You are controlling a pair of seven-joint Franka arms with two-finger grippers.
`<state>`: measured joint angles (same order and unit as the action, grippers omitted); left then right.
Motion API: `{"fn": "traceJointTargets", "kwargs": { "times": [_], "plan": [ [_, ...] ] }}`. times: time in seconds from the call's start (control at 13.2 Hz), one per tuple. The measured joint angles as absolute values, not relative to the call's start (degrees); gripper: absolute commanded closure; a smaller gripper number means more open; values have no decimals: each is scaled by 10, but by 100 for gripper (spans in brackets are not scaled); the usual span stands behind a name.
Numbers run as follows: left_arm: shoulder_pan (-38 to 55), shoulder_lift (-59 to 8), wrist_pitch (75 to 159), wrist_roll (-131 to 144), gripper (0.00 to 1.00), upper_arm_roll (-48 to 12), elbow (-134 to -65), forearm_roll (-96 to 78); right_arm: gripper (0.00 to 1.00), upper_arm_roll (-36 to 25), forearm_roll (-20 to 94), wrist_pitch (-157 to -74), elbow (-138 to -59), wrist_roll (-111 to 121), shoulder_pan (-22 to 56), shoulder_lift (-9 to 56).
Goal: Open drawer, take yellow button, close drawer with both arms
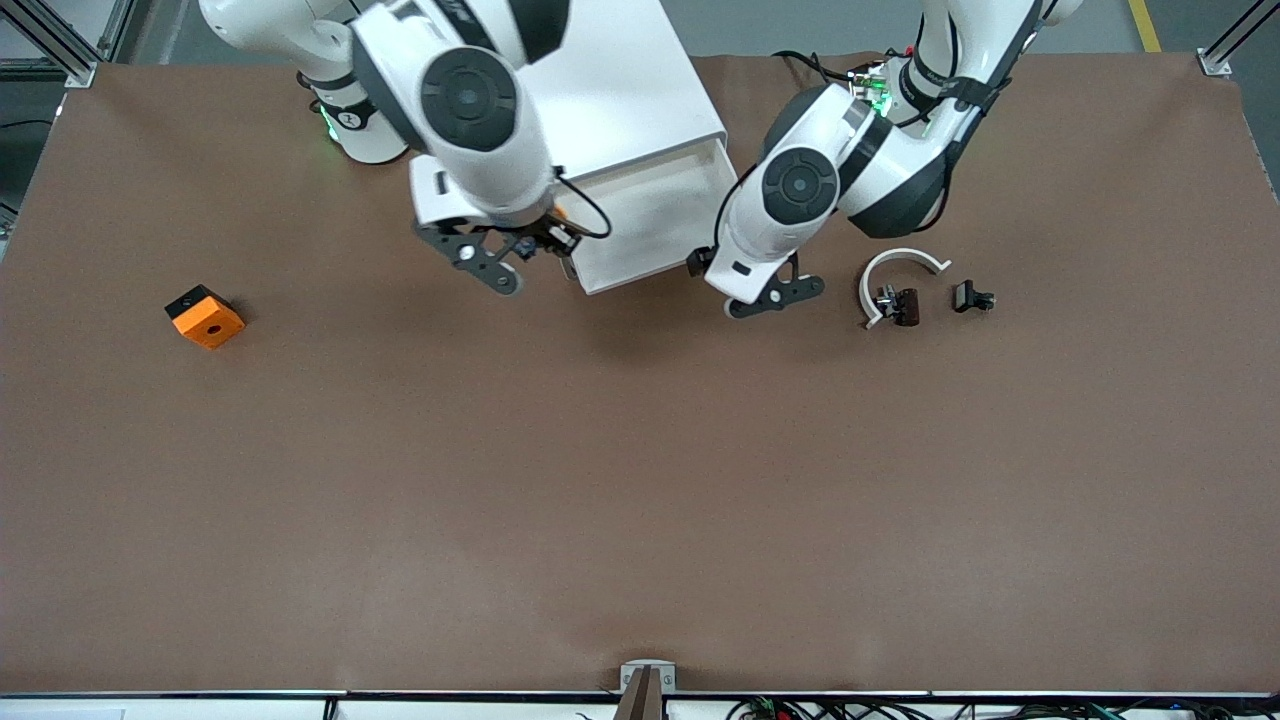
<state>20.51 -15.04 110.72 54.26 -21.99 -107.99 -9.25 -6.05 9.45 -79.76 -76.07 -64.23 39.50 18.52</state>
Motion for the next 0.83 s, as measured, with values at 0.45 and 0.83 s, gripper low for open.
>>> {"fn": "traceJointTargets", "kwargs": {
  "times": [0.45,0.83],
  "plan": [
    [206,-150,1104,609,0,-313,-1103,-93,81,-64,60,-753,-804,-300,227,135],
    [205,-151,1104,648,0,-353,-1113,-91,81,-64,17,-862,-931,-135,144,102]
  ]
}}
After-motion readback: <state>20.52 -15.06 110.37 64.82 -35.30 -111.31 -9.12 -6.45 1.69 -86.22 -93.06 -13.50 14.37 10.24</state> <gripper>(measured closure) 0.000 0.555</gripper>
